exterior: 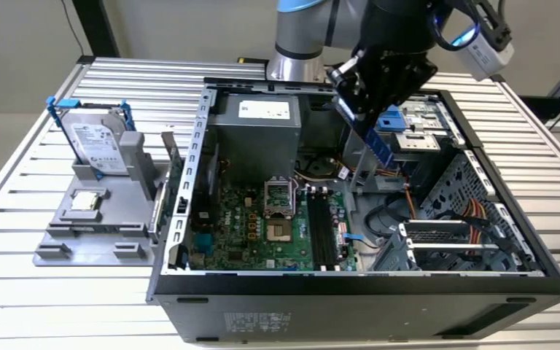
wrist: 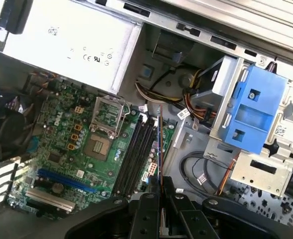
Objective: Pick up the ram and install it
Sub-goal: 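Insert the ram into the slot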
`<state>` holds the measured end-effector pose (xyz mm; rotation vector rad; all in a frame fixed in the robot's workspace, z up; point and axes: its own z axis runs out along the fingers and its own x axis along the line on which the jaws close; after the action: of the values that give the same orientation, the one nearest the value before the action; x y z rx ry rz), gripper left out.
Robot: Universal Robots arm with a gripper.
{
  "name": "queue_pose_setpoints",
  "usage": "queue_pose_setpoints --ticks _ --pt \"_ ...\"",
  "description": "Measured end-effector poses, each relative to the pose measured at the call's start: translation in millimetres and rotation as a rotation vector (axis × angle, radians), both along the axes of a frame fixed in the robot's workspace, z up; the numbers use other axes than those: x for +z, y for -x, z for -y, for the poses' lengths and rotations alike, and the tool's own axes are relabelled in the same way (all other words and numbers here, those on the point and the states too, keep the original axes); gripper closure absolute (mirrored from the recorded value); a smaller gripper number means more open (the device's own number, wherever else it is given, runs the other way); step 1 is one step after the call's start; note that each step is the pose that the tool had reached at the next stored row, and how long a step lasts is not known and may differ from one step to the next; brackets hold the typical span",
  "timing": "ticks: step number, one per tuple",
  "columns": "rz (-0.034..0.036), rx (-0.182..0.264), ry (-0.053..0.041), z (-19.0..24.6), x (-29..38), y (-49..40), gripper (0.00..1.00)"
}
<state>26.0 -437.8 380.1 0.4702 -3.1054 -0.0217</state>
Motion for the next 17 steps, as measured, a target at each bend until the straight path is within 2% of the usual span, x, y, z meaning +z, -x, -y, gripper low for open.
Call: queue_pose_setpoints --ticks 17 --pt "0.0 -0.2 0.0 0.0 0.0 0.0 1.0"
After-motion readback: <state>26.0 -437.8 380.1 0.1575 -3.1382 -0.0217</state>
